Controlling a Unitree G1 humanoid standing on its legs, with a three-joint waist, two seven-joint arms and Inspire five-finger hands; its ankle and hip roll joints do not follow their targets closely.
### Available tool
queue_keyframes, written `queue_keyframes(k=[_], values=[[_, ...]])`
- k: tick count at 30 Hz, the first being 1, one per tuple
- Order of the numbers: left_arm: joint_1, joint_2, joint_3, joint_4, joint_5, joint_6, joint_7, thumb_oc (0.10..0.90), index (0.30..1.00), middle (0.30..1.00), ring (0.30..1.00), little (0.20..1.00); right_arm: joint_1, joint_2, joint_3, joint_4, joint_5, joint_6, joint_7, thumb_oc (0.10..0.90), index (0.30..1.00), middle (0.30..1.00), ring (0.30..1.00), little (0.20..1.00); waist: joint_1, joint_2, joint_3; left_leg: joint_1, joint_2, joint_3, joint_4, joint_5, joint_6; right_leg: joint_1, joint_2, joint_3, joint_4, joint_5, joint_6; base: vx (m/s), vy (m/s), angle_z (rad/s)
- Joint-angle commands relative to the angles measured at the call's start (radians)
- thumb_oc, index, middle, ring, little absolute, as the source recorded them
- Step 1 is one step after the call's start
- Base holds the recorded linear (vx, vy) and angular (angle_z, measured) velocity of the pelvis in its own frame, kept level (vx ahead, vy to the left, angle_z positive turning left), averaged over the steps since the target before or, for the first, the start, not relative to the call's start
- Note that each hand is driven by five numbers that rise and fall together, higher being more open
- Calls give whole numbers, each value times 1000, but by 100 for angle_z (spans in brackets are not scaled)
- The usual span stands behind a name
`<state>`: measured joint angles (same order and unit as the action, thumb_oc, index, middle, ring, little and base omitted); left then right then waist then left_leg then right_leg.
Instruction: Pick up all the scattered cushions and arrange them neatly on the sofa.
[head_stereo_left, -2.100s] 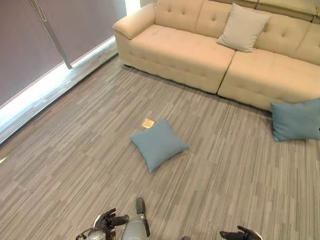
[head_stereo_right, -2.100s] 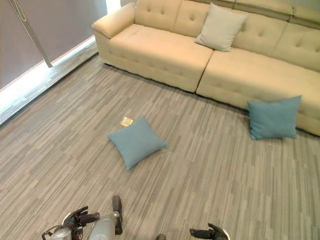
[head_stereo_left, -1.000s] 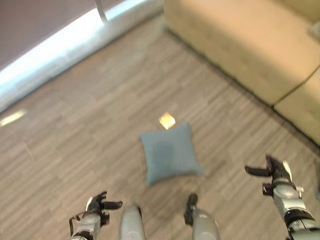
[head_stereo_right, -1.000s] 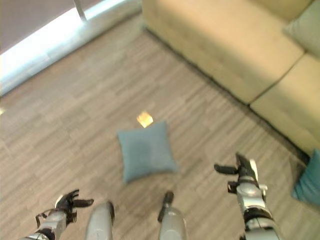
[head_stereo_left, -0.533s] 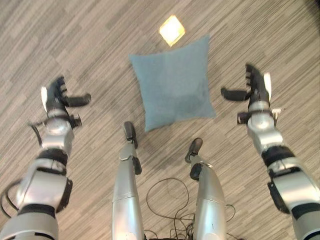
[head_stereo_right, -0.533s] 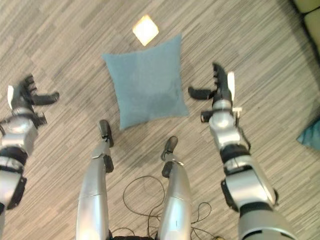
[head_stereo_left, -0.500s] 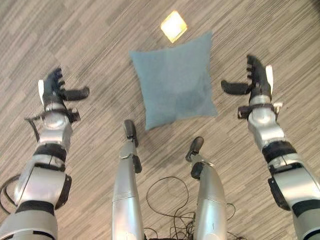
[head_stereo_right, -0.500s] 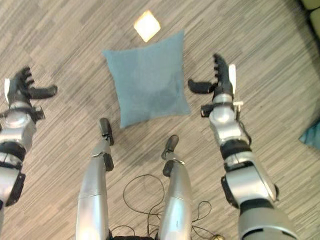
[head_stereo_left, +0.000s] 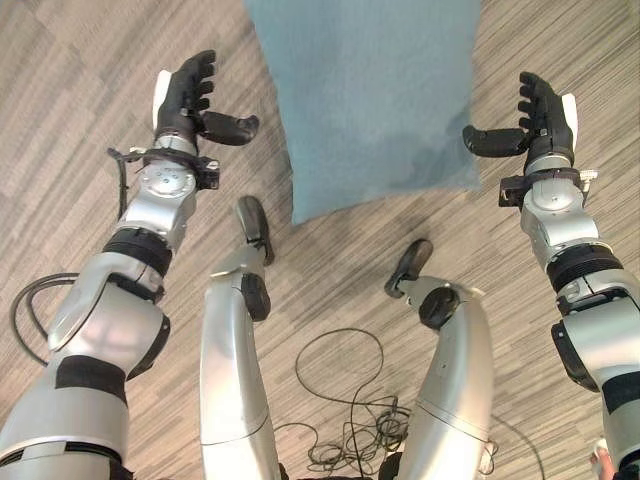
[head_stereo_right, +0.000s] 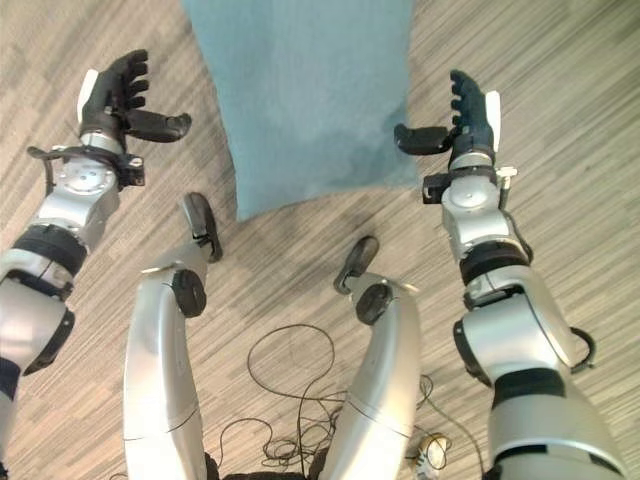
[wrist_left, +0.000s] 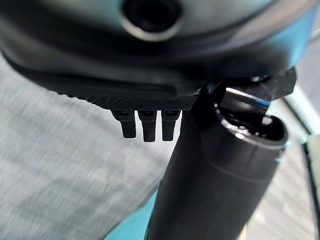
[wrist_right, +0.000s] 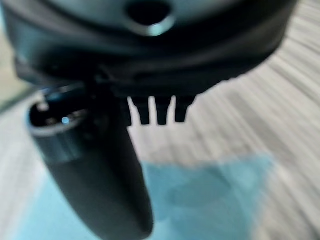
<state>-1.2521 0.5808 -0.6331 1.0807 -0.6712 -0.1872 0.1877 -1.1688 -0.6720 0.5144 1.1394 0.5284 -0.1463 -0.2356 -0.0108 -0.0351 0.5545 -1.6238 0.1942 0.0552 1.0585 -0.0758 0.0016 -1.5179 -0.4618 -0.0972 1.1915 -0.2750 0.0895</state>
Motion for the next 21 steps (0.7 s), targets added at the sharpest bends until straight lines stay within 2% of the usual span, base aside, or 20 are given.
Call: queue_keyframes(k=[1,4,5,7,8,9,10,11,17,18,20,21], values=[[5,-64,4,-35,-51,-31,18,800,900,900,900,900,20,12,49,22,-31,-8,-19,800,900,900,900,900,20,37,-34,54,38,-84,115,-225,-124,-36,-11,130,76,-78,81,146,33,0],[27,-117,-33,-49,-91,-20,2,800,900,900,900,900,43,63,90,33,-43,11,2,800,900,900,900,900,15,32,-34,54,58,-69,194,-283,-124,-52,1,167,142,-113,78,129,55,-10],[27,-116,-34,-49,-91,-20,2,800,900,900,900,900,42,63,90,33,-43,11,2,800,900,900,900,900,15,32,-34,54,58,-69,190,-279,-123,-52,1,167,139,-109,77,67,48,-16],[24,-191,-70,-20,-147,10,-34,800,900,900,900,900,31,125,158,39,-11,29,58,800,900,900,900,900,10,36,-34,54,62,-71,229,-303,-124,-52,11,177,170,-120,76,70,66,-9],[24,-210,-78,-16,-166,20,-53,800,900,900,900,900,24,146,184,45,-7,40,80,678,716,716,716,716,8,36,-34,54,63,-75,232,-306,-126,-52,14,178,169,-117,75,52,58,-7],[24,-209,-78,-16,-167,20,-53,800,900,900,900,900,23,146,184,45,-7,39,81,518,476,476,476,476,8,36,-34,54,63,-75,232,-306,-126,-52,14,178,169,-117,75,16,24,-12],[25,-227,-91,-13,-183,26,-70,800,900,900,900,900,18,167,206,47,3,49,102,456,385,385,385,385,7,33,-34,54,59,-78,233,-304,-128,-52,19,179,173,-114,73,7,18,-16],[15,-253,-104,-17,-194,30,-83,400,300,300,300,300,1,206,244,32,-6,52,114,400,300,300,300,300,4,28,-34,54,65,-79,225,-301,-131,-52,27,180,164,-103,72,3,28,-17],[27,-328,-81,-36,-233,19,-55,400,300,300,300,300,-13,288,232,7,-59,43,43,400,300,300,300,300,-9,4,-34,54,68,-82,212,-287,-139,-52,52,185,142,-81,76,-20,17,-9],[29,-360,-64,-39,-239,9,-27,400,300,300,300,300,-19,308,193,-18,-80,31,-23,400,300,300,300,300,-15,-5,-34,54,69,-80,197,-277,-142,-52,60,183,125,-69,77,-44,10,-2],[26,-362,-59,-41,-225,7,-14,400,300,300,300,300,-21,310,178,-31,-99,28,-44,400,300,300,300,300,-15,-9,-34,54,67,-78,193,-274,-141,-52,64,184,120,-66,76,-55,11,-5],[19,-363,-42,-56,-203,-10,20,400,300,300,300,300,-32,300,137,-73,-135,11,-102,400,300,300,300,300,-19,-13,-34,54,61,-79,146,-253,-142,-51,64,177,77,-44,76,-62,14,-8]])
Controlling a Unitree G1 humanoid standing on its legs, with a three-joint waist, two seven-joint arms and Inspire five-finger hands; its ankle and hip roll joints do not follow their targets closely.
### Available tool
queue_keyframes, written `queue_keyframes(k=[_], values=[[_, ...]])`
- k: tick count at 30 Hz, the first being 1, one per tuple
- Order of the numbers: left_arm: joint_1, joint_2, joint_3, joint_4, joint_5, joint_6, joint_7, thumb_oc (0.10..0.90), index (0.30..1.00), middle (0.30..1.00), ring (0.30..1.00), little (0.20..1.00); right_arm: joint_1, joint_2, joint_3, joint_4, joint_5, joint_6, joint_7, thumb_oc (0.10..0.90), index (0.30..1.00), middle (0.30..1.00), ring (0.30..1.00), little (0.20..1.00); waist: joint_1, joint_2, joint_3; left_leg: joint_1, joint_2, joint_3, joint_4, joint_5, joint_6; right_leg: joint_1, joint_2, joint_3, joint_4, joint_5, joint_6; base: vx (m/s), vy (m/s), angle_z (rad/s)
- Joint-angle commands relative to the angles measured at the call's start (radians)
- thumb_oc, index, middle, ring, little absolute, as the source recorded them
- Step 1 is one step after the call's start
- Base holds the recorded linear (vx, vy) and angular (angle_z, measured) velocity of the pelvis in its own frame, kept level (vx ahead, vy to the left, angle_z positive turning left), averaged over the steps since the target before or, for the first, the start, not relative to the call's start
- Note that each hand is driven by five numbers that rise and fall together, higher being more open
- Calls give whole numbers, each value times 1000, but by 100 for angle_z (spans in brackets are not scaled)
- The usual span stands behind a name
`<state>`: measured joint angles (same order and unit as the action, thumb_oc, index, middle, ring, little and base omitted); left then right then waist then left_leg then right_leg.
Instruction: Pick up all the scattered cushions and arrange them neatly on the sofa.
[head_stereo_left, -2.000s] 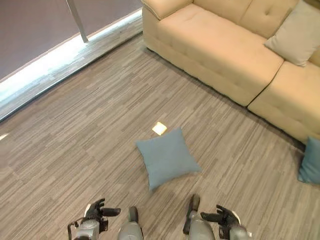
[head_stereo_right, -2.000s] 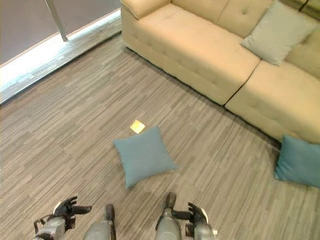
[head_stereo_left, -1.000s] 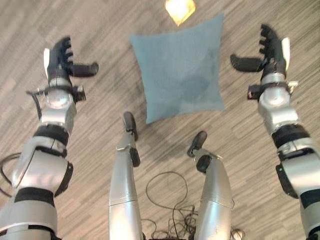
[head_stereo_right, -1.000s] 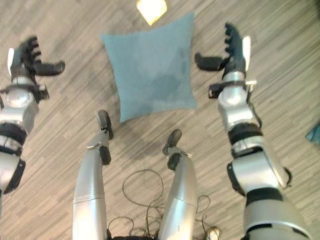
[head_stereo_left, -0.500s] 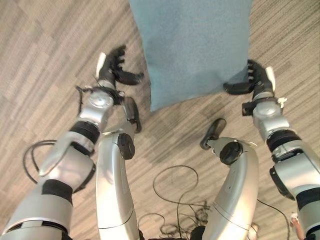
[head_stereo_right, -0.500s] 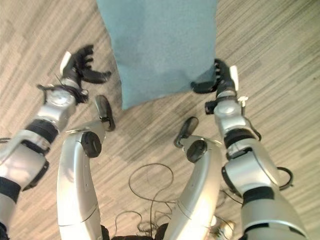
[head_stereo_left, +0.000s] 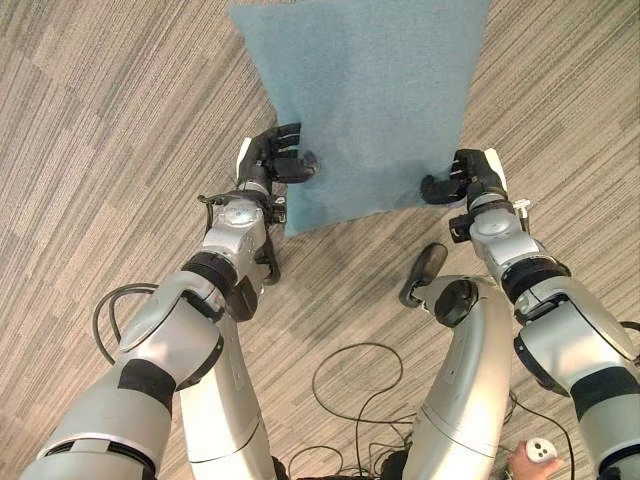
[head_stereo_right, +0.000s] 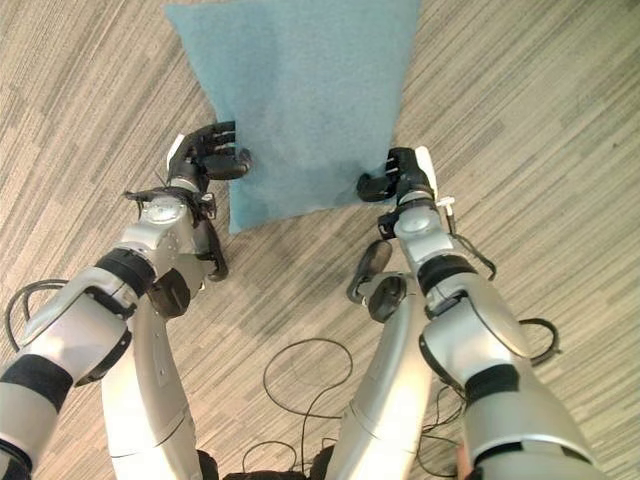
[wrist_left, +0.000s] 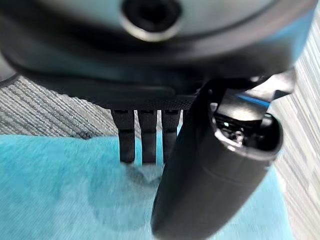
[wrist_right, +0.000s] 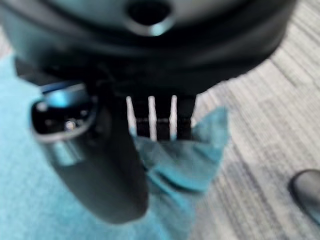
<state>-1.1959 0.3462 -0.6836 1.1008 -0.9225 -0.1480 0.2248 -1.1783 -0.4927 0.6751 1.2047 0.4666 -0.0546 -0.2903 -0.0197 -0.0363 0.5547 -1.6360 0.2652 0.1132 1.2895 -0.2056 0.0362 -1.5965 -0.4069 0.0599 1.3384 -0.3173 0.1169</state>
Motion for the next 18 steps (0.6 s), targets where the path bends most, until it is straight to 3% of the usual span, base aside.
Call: queue_keyframes(k=[1,3,6,8,10,12,14,17,18], values=[[-37,-128,8,-77,49,-49,-16,400,300,300,300,300,-22,120,-25,-140,-74,-80,-48,400,300,300,300,300,-10,-12,-35,66,-10,-137,-88,-120,-177,27,9,20,-72,1,48,-109,37,-8],[-42,-117,28,-89,67,-59,5,400,300,300,300,300,-30,102,-78,-201,-97,-99,-107,400,300,300,300,300,-12,-10,-35,66,-14,-145,-122,-97,-177,39,12,-1,-107,19,48,-73,35,-6],[-28,-78,96,-128,116,-85,51,400,300,300,300,300,-19,64,-186,-389,-128,-148,-183,400,300,300,300,300,-12,30,-65,67,-20,-193,-209,-35,-180,139,15,-119,-253,77,54,-173,78,-12],[-9,-70,109,-153,129,-91,62,400,300,300,300,300,5,56,-205,-444,-154,-152,-202,400,300,300,300,300,-15,32,-75,100,-27,-190,-251,-17,-183,183,23,-147,-302,94,54,-122,6,-5],[16,-36,123,-225,191,-114,81,400,300,300,300,300,61,41,-255,-543,-191,-171,-225,400,300,300,300,300,-21,21,-88,209,-40,-170,-347,7,-189,289,43,-176,-399,127,59,-160,-21,17],[70,-12,157,-333,253,-138,104,400,300,300,300,300,167,28,-320,-645,-256,-171,-248,400,300,300,300,300,-22,7,-108,384,-57,-158,-497,43,-192,453,68,-213,-543,175,66,-162,-15,26],[100,-7,167,-366,265,-146,106,400,300,300,300,300,200,28,-330,-678,-279,-170,-248,400,300,300,300,300,-21,4,-111,444,-59,-151,-539,56,-193,512,74,-227,-597,192,64,-71,15,19],[172,27,209,-456,341,-152,112,400,300,300,300,300,311,27,-370,-722,-283,-179,-225,400,300,300,300,300,-14,-3,-142,622,-59,-144,-685,88,-203,686,85,-258,-762,237,71,-62,27,-5],[246,38,236,-495,390,-153,104,400,300,300,300,300,394,31,-385,-752,-315,-176,-197,400,300,300,300,300,-7,-7,-171,740,-68,-125,-793,138,-198,803,82,-288,-874,294,71,-62,49,-2]])
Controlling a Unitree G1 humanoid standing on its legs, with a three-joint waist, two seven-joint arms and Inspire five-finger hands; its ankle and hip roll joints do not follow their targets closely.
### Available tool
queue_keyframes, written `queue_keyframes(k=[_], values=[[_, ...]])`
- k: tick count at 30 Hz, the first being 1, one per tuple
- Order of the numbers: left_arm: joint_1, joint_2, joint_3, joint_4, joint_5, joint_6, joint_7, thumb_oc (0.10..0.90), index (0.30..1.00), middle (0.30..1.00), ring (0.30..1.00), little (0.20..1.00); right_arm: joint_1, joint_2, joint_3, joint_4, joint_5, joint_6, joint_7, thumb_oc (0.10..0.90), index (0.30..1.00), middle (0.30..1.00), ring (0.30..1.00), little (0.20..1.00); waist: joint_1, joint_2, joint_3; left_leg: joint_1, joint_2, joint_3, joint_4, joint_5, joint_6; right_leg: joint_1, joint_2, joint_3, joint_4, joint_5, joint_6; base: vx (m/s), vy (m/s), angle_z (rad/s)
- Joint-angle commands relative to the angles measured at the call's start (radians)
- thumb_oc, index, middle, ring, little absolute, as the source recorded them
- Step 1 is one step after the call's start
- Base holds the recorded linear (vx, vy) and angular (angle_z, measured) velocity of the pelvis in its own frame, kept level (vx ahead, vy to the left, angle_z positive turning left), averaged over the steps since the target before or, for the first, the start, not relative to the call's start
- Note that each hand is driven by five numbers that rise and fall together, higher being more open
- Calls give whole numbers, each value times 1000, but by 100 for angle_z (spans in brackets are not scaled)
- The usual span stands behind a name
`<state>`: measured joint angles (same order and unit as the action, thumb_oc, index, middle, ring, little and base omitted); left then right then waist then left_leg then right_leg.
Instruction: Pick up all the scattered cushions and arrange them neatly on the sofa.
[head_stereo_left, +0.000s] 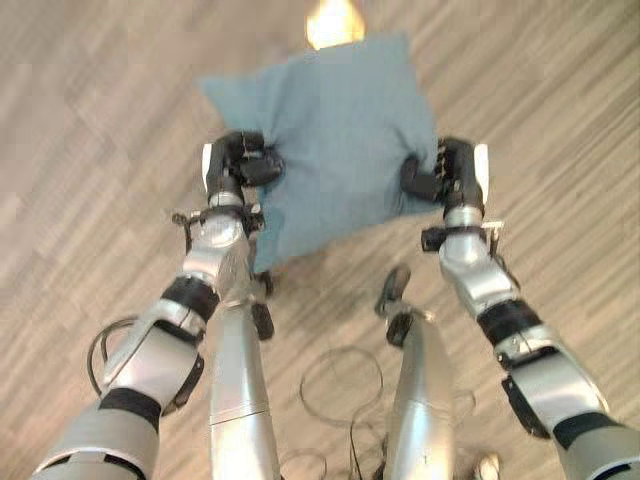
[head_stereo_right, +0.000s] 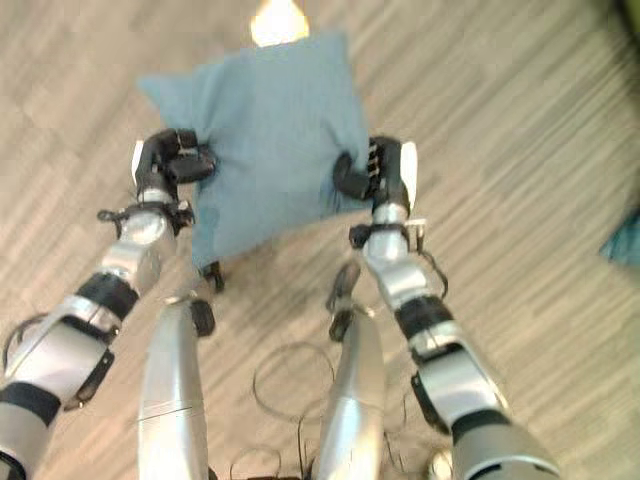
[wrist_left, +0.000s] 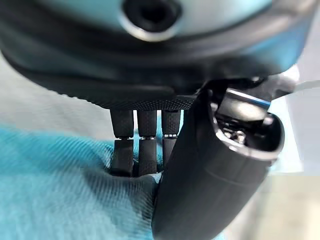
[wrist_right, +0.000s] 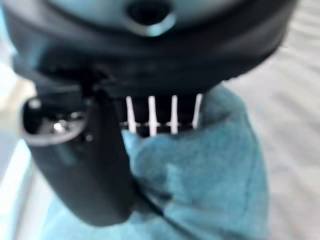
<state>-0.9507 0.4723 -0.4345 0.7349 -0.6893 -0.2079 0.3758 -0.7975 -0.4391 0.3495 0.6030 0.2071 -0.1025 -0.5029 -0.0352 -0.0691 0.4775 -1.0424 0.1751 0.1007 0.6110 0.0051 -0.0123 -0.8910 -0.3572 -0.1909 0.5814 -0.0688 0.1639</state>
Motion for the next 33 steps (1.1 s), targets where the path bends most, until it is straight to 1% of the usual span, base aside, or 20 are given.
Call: queue_keyframes(k=[1,5,8,9,10,11,14,15,17,20,22,24,25,26,27,28,30,31,32,33], values=[[30,-85,0,-145,175,-98,-49,400,300,300,300,300,51,-27,-74,-158,-55,-131,21,400,300,300,300,300,8,21,-101,217,11,-105,-149,-68,-150,171,31,-50,-163,60,25,-10,81,1],[201,-63,36,-238,236,-90,-82,400,300,300,300,300,240,7,-130,-233,-30,-130,82,400,300,300,300,300,18,26,-155,493,-25,-67,-278,-65,-132,418,10,-89,-219,83,41,196,98,10],[349,-51,65,-326,288,-79,-121,400,300,300,300,300,367,37,-174,-255,-34,-123,134,400,300,300,300,300,22,44,-202,708,-47,-40,-344,-88,-105,575,-9,-103,-178,102,55,257,147,11],[353,-50,64,-329,288,-78,-121,400,300,300,300,300,371,37,-174,-258,-35,-121,134,400,300,300,300,300,21,42,-199,718,-49,-39,-355,-80,-103,585,-10,-105,-186,108,55,175,121,7],[391,-49,82,-344,298,-80,-123,400,300,300,300,300,393,44,-183,-251,-36,-121,147,400,300,300,300,300,20,47,-201,755,-51,-25,-352,-87,-93,603,-21,-102,-161,161,65,149,106,-1],[462,-25,121,-404,306,-82,-131,400,300,300,300,300,439,60,-205,-260,-39,-118,155,400,300,300,300,300,25,63,-219,832,-48,-8,-371,-111,-79,627,-21,-97,-104,154,71,210,142,-2],[535,-16,167,-438,315,-88,-132,400,300,300,300,300,476,68,-226,-282,-36,-125,177,400,300,300,300,300,25,72,-238,891,-51,12,-394,-119,-75,637,-5,-91,-86,146,68,182,53,-6],[590,-6,203,-470,349,-87,-129,400,300,300,300,300,508,68,-236,-292,-45,-126,190,400,300,300,300,300,26,73,-264,948,-61,24,-419,-131,-76,666,13,-110,-154,112,58,160,-35,-14],[608,-1,216,-478,372,-87,-127,400,300,300,300,300,521,65,-240,-294,-48,-128,201,400,300,300,300,300,22,77,-280,977,-63,26,-439,-133,-78,672,22,-117,-203,105,56,243,-77,-24],[639,-2,231,-482,417,-84,-128,400,300,300,300,300,555,65,-227,-299,-55,-124,220,400,300,300,300,300,3,90,-315,1075,-61,29,-509,-138,-93,671,39,-113,-351,134,55,343,-148,-7],[652,2,234,-481,439,-81,-125,400,300,300,300,300,570,66,-217,-306,-59,-119,228,400,300,300,300,300,-14,101,-315,1123,-58,32,-529,-144,-99,644,35,-97,-384,168,65,289,-175,32],[666,3,222,-476,447,-80,-150,400,300,300,300,300,604,77,-200,-321,-59,-117,247,400,300,300,300,300,-16,90,-333,1159,-60,16,-556,-148,-111,703,60,-91,-450,156,57,328,-254,14],[708,-14,242,-488,438,-82,-161,400,300,300,300,300,618,73,-183,-329,-72,-118,263,400,300,300,300,300,-14,101,-357,1168,-37,5,-545,-156,-125,710,86,-90,-441,144,50,285,-194,8],[712,-15,244,-491,438,-81,-162,400,300,300,300,300,620,73,-181,-330,-72,-118,263,400,300,300,300,300,-16,105,-361,1165,-33,4,-542,-159,-127,710,89,-92,-441,143,49,359,-250,18],[766,-23,255,-515,443,-74,-179,400,300,300,300,300,643,64,-165,-341,-77,-119,275,400,300,300,300,300,-10,116,-363,1127,-8,-5,-377,-138,-148,757,134,-99,-455,90,5,177,-153,18],[767,-23,256,-517,444,-73,-180,400,300,300,300,300,643,64,-164,-342,-77,-119,275,400,300,300,300,300,-14,115,-368,1117,-9,-10,-372,-136,-148,754,132,-103,-459,95,3,208,-227,19],[779,-40,266,-514,411,-71,-181,400,300,300,300,300,646,49,-161,-357,-67,-128,269,400,300,300,300,300,-5,111,-342,992,29,-18,-95,-23,-167,810,157,-125,-488,60,-52,145,-205,15],[788,-43,267,-516,410,-71,-181,400,300,300,300,300,652,45,-162,-374,-66,-126,269,400,300,300,300,300,-1,104,-335,954,37,-13,-23,-2,-162,834,163,-127,-503,42,-68,285,-270,16],[795,-45,273,-508,413,-68,-175,400,300,300,300,300,658,36,-165,-390,-59,-126,268,400,300,300,300,300,12,88,-320,881,37,20,47,6,-155,884,178,-131,-534,22,-90,189,-161,5],[795,-45,273,-508,413,-68,-175,400,300,300,300,300,658,36,-166,-390,-59,-125,268,400,300,300,300,300,12,93,-318,877,43,17,58,-1,-155,887,183,-132,-536,22,-91,315,-160,-7]])
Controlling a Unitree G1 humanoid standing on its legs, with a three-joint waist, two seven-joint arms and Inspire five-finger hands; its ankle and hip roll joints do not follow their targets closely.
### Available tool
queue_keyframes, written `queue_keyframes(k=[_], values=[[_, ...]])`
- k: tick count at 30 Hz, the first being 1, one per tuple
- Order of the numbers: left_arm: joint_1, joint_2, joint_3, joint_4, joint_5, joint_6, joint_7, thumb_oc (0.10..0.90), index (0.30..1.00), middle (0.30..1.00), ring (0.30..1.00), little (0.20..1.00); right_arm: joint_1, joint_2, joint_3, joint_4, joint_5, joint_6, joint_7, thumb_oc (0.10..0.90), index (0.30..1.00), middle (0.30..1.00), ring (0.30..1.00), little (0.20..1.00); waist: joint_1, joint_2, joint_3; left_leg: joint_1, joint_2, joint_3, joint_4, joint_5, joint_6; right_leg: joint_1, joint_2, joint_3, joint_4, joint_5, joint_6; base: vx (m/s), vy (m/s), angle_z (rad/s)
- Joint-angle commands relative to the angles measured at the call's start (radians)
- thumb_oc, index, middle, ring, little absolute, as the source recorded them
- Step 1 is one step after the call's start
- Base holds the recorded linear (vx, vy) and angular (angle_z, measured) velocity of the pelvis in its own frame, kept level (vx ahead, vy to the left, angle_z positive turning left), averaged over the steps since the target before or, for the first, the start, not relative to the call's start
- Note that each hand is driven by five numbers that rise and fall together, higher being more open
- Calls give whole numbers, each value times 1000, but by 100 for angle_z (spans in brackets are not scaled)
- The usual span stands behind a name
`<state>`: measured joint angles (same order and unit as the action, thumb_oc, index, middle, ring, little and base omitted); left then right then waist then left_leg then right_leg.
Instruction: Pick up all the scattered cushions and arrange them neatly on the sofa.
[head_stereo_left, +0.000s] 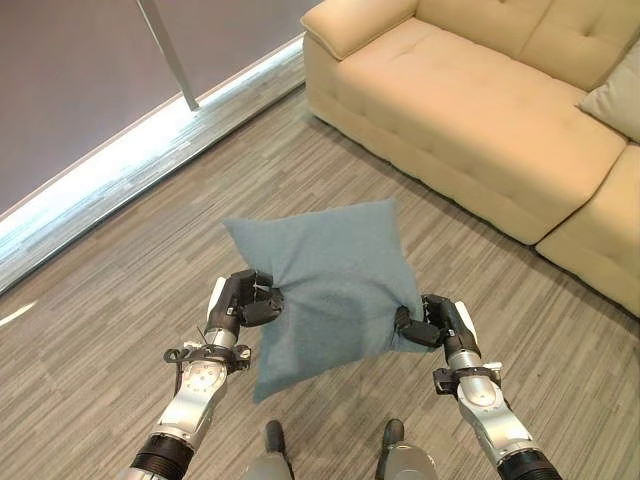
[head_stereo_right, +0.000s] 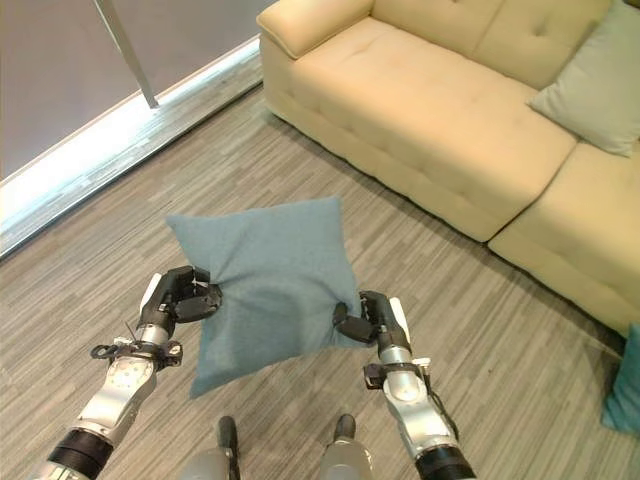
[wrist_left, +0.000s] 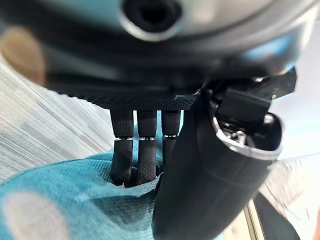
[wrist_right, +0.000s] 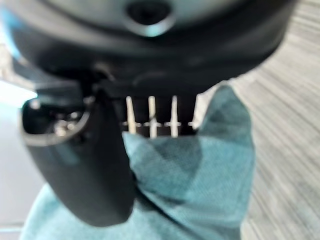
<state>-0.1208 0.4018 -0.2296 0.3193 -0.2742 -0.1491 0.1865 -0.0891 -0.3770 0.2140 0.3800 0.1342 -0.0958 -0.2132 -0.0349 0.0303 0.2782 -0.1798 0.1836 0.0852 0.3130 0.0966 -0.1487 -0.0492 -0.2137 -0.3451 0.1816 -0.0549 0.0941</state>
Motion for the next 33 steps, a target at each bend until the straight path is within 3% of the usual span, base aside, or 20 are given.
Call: queue_keyframes(k=[1,4,6,8,10,15,18,20,21,22,23,24,25,26,28,29,30,31,32,33], values=[[-24,30,79,-103,3,-123,15,400,300,300,300,300,-50,-29,-38,-179,26,-131,-18,400,300,300,300,300,24,-12,-109,-52,37,70,309,-109,-10,77,53,26,-154,-8,-25,166,-34,3],[-14,30,82,-106,2,-122,11,400,300,300,300,300,-51,-32,-40,-181,25,-131,-16,400,300,300,300,300,31,-6,-107,-60,45,86,255,-119,-2,86,63,31,-157,-17,-24,202,6,1],[-7,33,87,-106,-3,-118,10,400,300,300,300,300,-60,-41,-40,-193,30,-129,-11,400,300,300,300,300,45,-6,-98,-78,40,89,133,-125,10,99,75,42,-156,-37,-20,215,50,14],[4,38,100,-101,3,-113,18,400,300,300,300,300,-82,-44,-31,-193,31,-132,-9,400,300,300,300,300,77,12,-87,-102,12,-4,-71,-50,1,127,114,70,-152,-68,-14,389,147,0],[-2,44,115,-94,7,-115,34,400,300,300,300,300,-102,-38,-27,-195,41,-138,-10,400,300,300,300,300,96,8,-67,-131,9,-50,-168,7,-23,164,130,92,-145,-102,-19,340,104,-27],[40,77,177,-129,18,-126,57,400,300,300,300,300,-102,-25,-25,-206,40,-146,1,400,300,300,300,300,144,-15,-76,-169,0,-70,-154,48,-21,222,147,138,-136,-145,-9,327,129,-52],[56,93,198,-151,20,-126,51,400,300,300,300,300,-102,-7,-28,-205,41,-144,16,400,300,300,300,300,156,-39,-87,-165,-11,-48,-110,7,6,209,125,154,-76,-153,5,287,165,-20],[61,102,204,-158,20,-130,47,400,300,300,300,300,-112,6,-28,-198,23,-136,24,400,300,300,300,300,167,-54,-86,-147,-10,-6,-85,-37,41,152,83,136,58,-122,46,293,264,-22],[73,119,211,-175,26,-129,38,400,300,300,300,300,-109,22,-32,-185,12,-130,31,400,300,300,300,300,170,-28,-79,-105,23,43,-78,-77,73,50,29,59,345,-45,104,300,377,-27],[80,118,218,-179,24,-126,39,400,300,300,300,300,-105,32,-24,-191,5,-125,40,400,300,300,300,300,157,-19,-74,-72,27,66,-69,-108,93,-2,2,45,515,-40,125,221,314,-48],[80,117,219,-179,24,-126,39,400,300,300,300,300,-105,32,-23,-191,4,-124,40,400,300,300,300,300,160,-20,-78,-77,28,70,-71,-104,94,-13,2,49,520,-39,124,226,338,-36],[86,115,222,-195,26,-123,42,400,300,300,300,300,-104,44,-16,-196,10,-122,50,400,300,300,300,300,145,5,-59,-31,24,80,-69,-126,127,-74,24,55,760,-34,116,130,209,-17],[85,114,222,-195,26,-122,42,400,300,300,300,300,-104,43,-16,-197,10,-122,50,400,300,300,300,300,148,9,-63,-34,29,82,-73,-122,126,-80,29,56,757,-29,113,309,341,4],[96,114,231,-221,34,-116,46,400,300,300,300,300,-96,48,-22,-199,12,-120,53,400,300,300,300,300,143,17,-56,0,7,92,-85,-131,149,-111,81,26,861,-3,115,216,154,6],[103,112,232,-227,33,-115,45,400,300,300,300,300,-84,50,-26,-206,17,-120,56,400,300,300,300,300,141,12,-56,13,-4,100,-98,-131,152,-122,86,7,843,7,118,185,80,-13],[108,107,238,-222,19,-118,40,400,300,300,300,300,-78,49,-32,-216,37,-120,62,400,300,300,300,300,144,-13,-56,21,-28,114,-113,-144,146,-134,38,-26,658,2,102,107,-19,-21],[109,108,239,-222,19,-118,39,400,300,300,300,300,-77,49,-32,-216,38,-120,63,400,300,300,300,300,139,-12,-55,25,-28,109,-115,-144,145,-124,40,-33,650,1,103,131,-64,-17],[115,105,242,-217,13,-121,34,400,300,300,300,300,-79,44,-31,-217,45,-118,67,400,300,300,300,300,144,-27,-56,20,-37,110,-110,-151,133,-104,21,-48,519,-22,86,91,-174,-10],[118,98,243,-208,-5,-122,30,400,300,300,300,300,-88,33,-32,-212,65,-116,65,400,300,300,300,300,144,-46,-53,10,-47,105,-94,-164,110,-111,-12,-31,283,-47,55,85,-175,-19],[118,98,243,-208,-6,-123,30,400,300,300,300,300,-88,33,-31,-212,66,-116,65,400,300,300,300,300,144,-42,-56,8,-40,103,-92,-166,108,-105,-3,-35,268,-42,53,185,-265,-17]])
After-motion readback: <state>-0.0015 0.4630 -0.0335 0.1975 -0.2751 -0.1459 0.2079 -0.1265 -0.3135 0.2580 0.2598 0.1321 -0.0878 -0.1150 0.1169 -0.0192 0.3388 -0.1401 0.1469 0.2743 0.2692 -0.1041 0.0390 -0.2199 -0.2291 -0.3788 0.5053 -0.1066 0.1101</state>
